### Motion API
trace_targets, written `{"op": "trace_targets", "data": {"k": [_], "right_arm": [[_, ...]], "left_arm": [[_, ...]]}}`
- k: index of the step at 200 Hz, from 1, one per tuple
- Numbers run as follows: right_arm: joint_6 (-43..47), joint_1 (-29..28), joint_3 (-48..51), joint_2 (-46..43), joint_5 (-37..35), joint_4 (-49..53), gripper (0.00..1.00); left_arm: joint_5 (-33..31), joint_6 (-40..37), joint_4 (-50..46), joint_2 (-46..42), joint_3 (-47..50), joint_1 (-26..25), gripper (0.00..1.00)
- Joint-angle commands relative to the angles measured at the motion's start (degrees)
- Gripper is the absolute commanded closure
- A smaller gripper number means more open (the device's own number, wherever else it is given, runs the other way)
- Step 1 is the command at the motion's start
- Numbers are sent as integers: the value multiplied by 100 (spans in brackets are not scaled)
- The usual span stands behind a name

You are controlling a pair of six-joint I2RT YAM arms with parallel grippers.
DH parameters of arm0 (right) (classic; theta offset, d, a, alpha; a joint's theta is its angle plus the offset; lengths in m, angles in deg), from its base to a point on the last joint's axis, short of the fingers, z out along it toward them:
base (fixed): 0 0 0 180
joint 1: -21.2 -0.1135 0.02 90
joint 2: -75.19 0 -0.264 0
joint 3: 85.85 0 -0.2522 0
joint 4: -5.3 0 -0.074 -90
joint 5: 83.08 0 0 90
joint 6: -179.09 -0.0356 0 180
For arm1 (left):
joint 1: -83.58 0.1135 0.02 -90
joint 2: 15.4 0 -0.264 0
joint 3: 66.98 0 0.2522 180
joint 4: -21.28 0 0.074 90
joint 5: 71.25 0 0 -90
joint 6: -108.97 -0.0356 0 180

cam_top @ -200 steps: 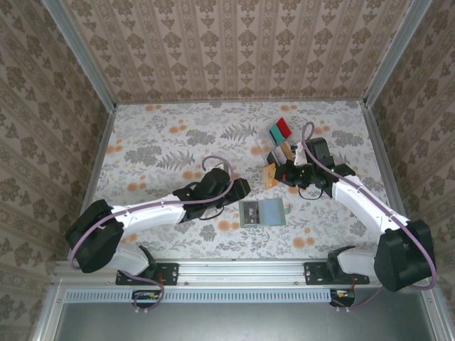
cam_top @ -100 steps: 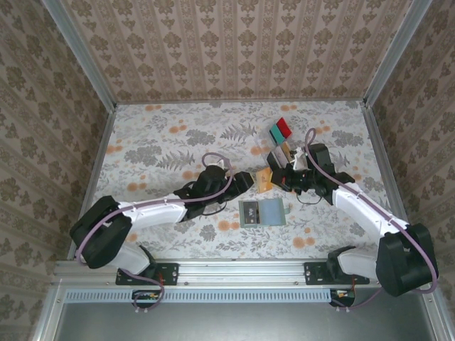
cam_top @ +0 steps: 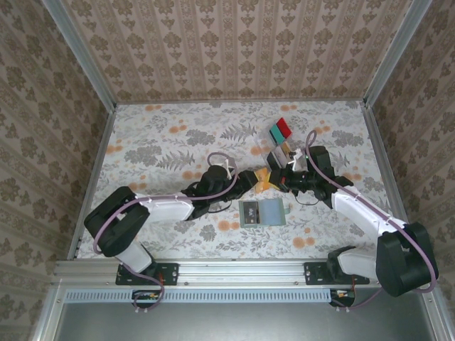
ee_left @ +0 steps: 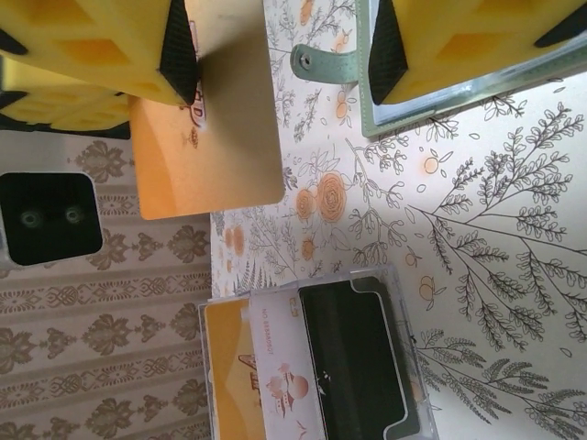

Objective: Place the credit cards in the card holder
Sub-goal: Pass the credit card.

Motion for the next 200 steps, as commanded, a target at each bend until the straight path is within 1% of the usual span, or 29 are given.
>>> {"op": "trace_targets", "data": {"k": [1,37,58,104,159,175,200], "right_arm": [[-128,32,75,-26,179,-227,97],[-139,30,104,35,155,-253,97],[-126,29,113,71,114,-236,97],[-18,28,121,131,-50,-51,94],[112,29,78,159,-174,186,92],[133,27,60,166,-186,243,90],[298,29,2,165,-333,538,84]], "left_arm": [[109,127,396,45,38,10,49],[113,144,467,21,63,10,58],[96,161,545,-9,99,0,67],[-7,136,452,-139,182,-8,77],[-112,127,361,-308,344,-19,97],[-148,142,359,-337,363,-33,100],[-190,148,255,-384,376,-49,100]]}}
